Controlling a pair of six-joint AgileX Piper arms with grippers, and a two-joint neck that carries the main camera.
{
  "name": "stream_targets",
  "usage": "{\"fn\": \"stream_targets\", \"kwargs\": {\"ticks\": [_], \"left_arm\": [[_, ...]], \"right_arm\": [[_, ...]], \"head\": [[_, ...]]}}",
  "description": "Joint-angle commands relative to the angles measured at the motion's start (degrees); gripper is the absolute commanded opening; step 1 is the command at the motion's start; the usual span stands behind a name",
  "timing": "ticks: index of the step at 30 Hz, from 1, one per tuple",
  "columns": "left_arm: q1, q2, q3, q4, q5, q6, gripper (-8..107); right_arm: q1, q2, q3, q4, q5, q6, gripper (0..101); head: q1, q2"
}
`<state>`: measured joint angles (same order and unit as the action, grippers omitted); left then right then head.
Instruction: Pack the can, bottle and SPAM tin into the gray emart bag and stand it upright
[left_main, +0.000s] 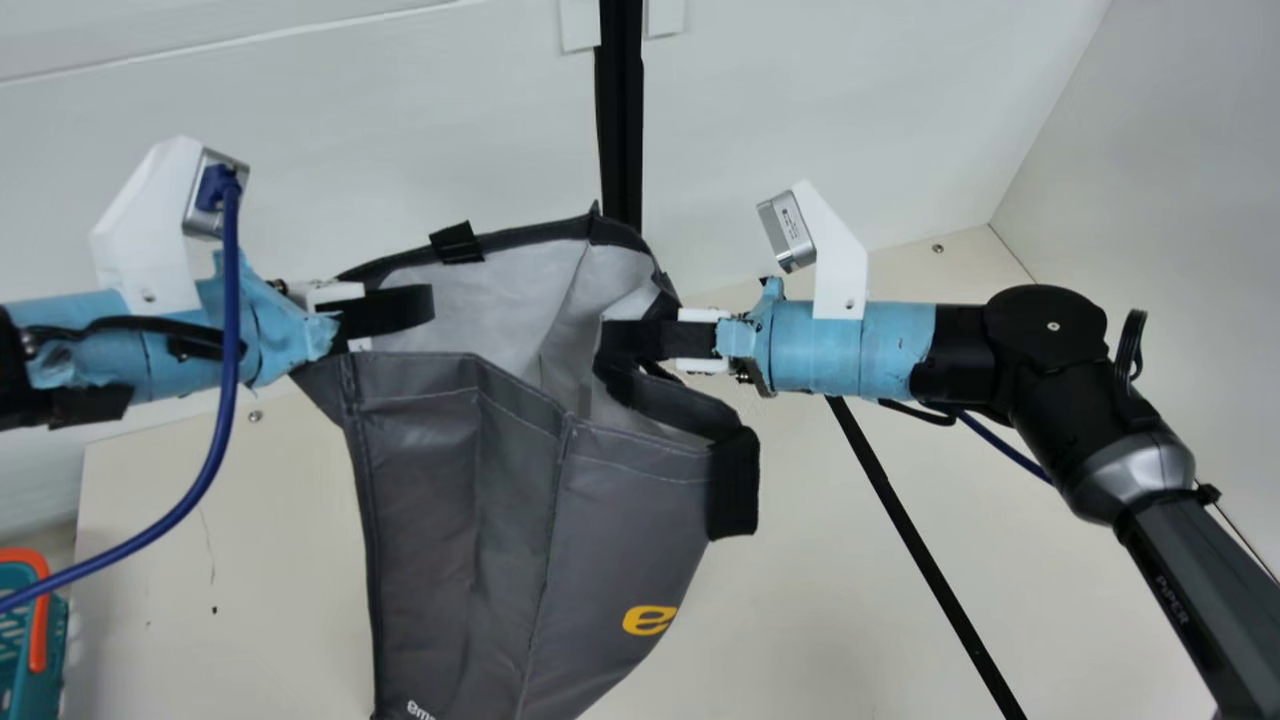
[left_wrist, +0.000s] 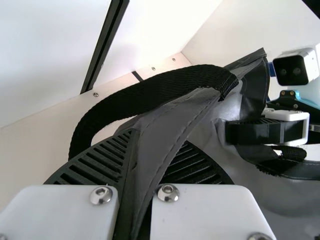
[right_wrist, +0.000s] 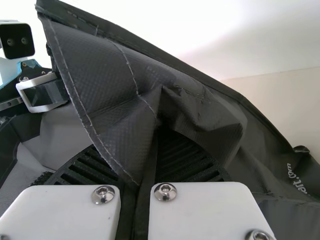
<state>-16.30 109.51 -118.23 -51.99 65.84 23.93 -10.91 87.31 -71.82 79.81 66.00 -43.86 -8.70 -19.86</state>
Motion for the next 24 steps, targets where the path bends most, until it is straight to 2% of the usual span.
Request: {"fn": "stream_targets", "kwargs": {"ticks": [1,9,24], "left_arm": [[0.0,0.0,0.0,0.0,0.0,0.0,-8],[0.0,0.0,0.0,0.0,0.0,0.0,-8],[0.0,0.0,0.0,-0.3,-0.4,0.0,42]], "right_arm": [[0.0,0.0,0.0,0.0,0.0,0.0,0],[0.0,0.0,0.0,0.0,0.0,0.0,0],[0.0,0.0,0.0,-0.1,0.0,0.0,0]], "head": [[-1.3,-0.1],[-1.3,-0.1],[-1.3,-0.1]]}}
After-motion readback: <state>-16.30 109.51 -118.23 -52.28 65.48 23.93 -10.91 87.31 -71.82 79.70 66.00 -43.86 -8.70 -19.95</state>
